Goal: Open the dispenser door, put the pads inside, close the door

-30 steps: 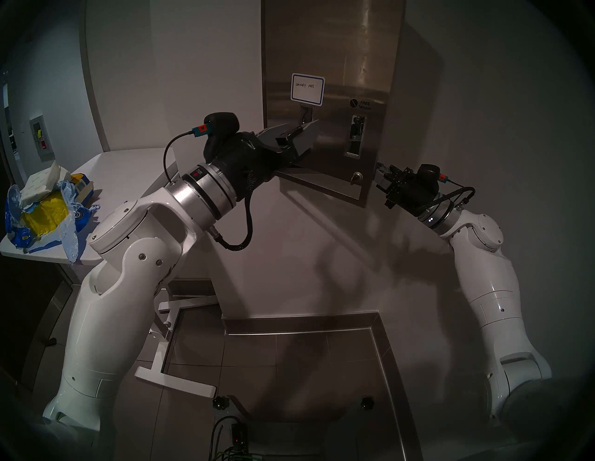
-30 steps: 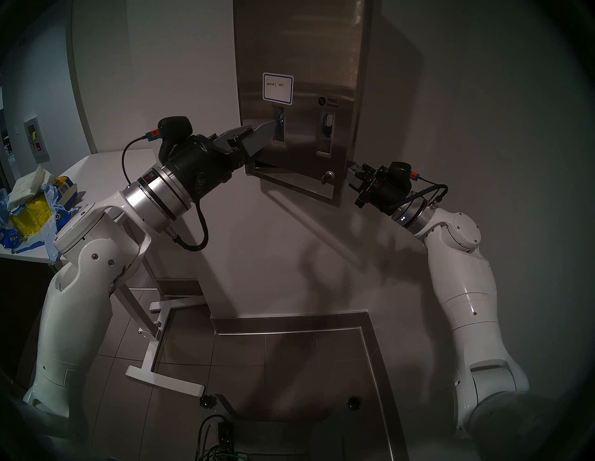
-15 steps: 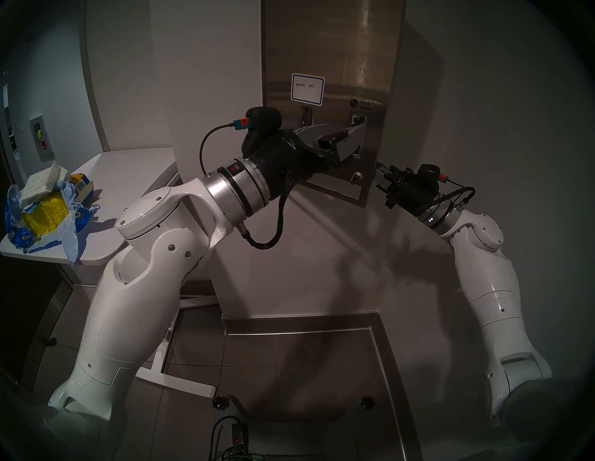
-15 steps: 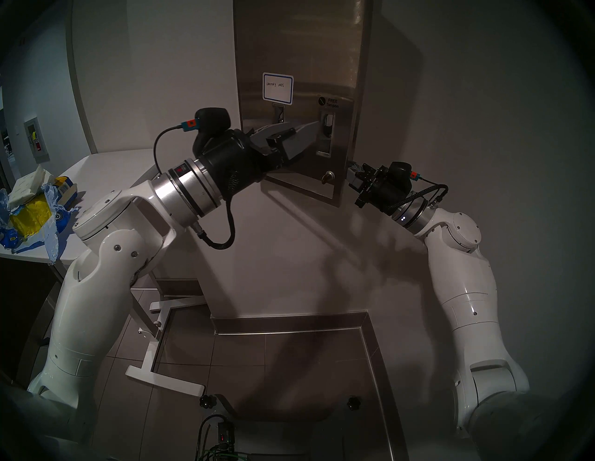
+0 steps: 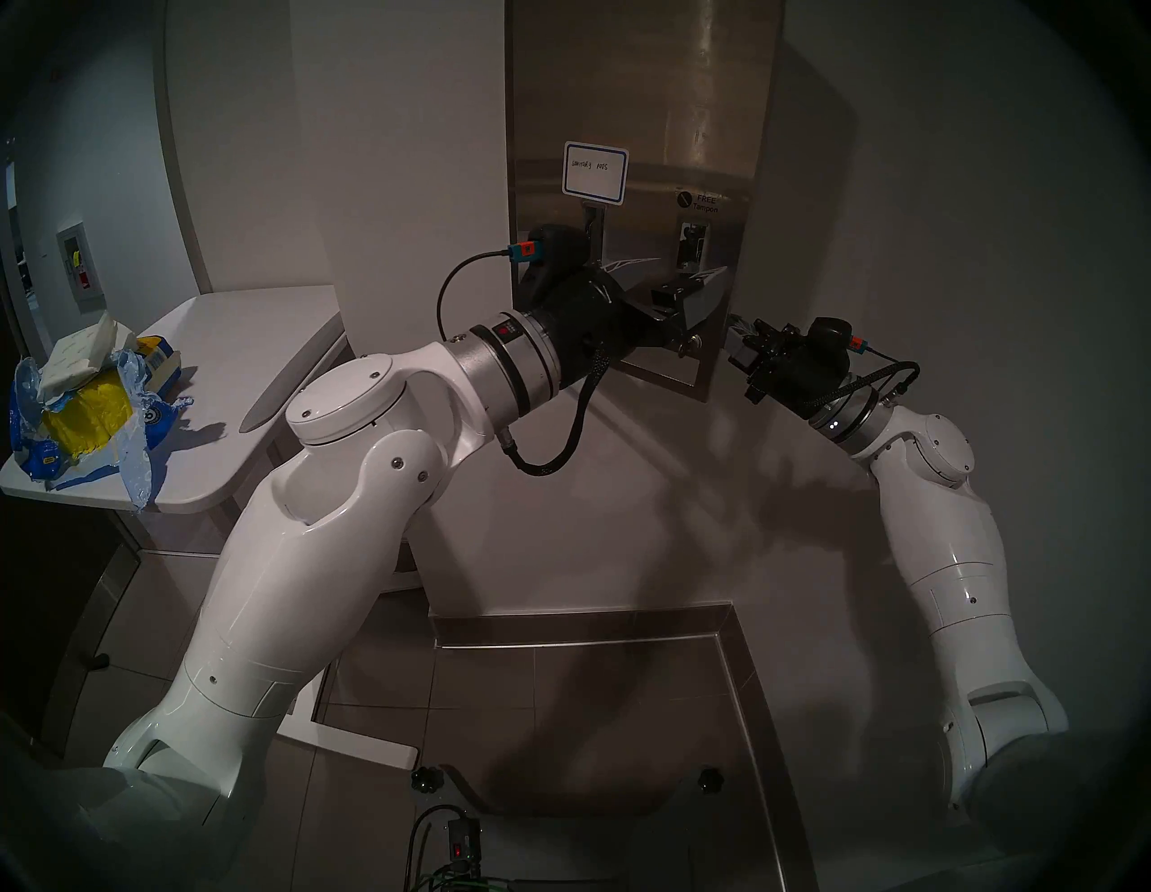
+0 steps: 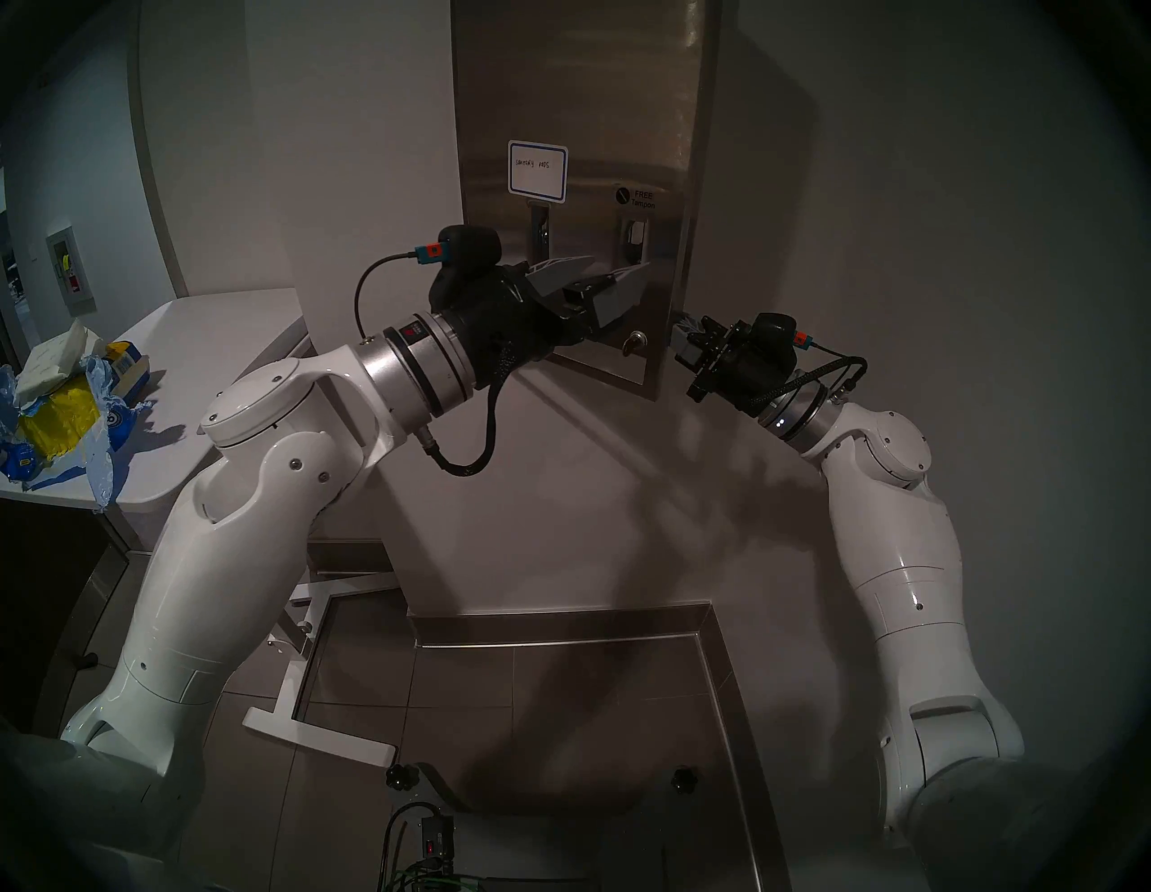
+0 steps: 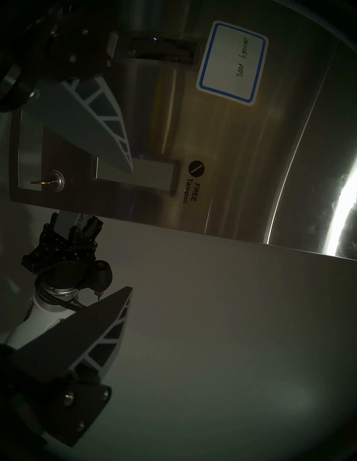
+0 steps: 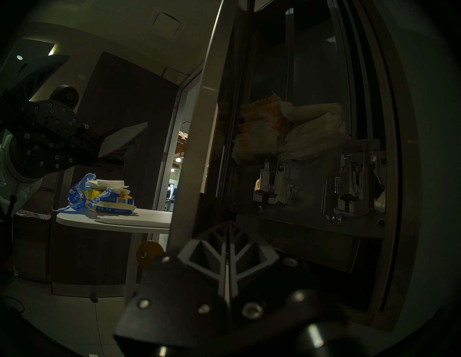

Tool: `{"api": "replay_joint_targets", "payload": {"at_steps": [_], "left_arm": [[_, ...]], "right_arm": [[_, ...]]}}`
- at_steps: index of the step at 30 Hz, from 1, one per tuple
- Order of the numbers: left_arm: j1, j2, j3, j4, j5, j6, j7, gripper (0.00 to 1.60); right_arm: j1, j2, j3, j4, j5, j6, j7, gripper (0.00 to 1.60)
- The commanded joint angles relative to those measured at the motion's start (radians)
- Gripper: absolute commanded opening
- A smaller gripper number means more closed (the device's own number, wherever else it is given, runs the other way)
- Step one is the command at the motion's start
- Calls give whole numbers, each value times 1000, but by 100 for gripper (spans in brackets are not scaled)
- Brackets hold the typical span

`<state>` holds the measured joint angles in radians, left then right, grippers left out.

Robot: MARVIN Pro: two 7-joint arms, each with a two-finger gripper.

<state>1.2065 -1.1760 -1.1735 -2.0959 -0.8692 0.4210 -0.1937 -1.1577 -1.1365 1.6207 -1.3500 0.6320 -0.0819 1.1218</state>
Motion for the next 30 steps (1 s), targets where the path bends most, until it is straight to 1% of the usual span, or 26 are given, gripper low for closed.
{"api": "replay_joint_targets", "payload": {"at_steps": [1, 16, 30], "left_arm": [[-84, -51, 11, 7, 7, -16, -2, 160], [-140, -114, 67, 86, 63, -24, 35, 160], [-160, -152, 87, 119, 79, -30, 48, 160]], "right_arm": [[25, 0, 7, -26, 9, -1, 2, 0], [25, 0, 7, -27, 9, -1, 1, 0], [25, 1, 7, -27, 10, 0, 1, 0]]}}
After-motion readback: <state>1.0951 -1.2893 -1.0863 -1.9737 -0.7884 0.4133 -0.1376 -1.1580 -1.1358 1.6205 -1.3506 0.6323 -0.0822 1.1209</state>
